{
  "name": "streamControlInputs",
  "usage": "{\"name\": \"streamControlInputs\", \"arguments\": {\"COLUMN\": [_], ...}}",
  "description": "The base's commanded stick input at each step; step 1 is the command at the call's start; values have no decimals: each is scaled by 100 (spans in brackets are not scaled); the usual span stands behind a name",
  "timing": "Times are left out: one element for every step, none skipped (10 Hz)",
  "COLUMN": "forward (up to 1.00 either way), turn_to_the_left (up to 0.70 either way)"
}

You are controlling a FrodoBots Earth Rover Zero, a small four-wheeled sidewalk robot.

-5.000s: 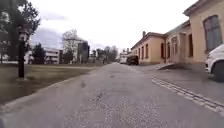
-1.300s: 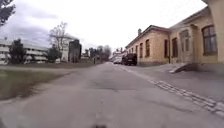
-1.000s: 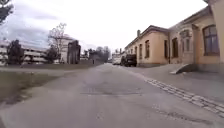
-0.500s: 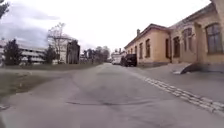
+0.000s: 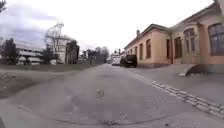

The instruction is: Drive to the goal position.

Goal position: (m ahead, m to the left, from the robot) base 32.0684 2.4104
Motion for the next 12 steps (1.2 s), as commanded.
{"name": "streamControlInputs", "arguments": {"forward": [100, 100, 100, 100, 100, 100, 100, 100, 100, 100, 100, 100], "turn_to_the_left": [0, 0, 0, 0, 0, 0, 0, 0, 0, 0, 0, 0]}}
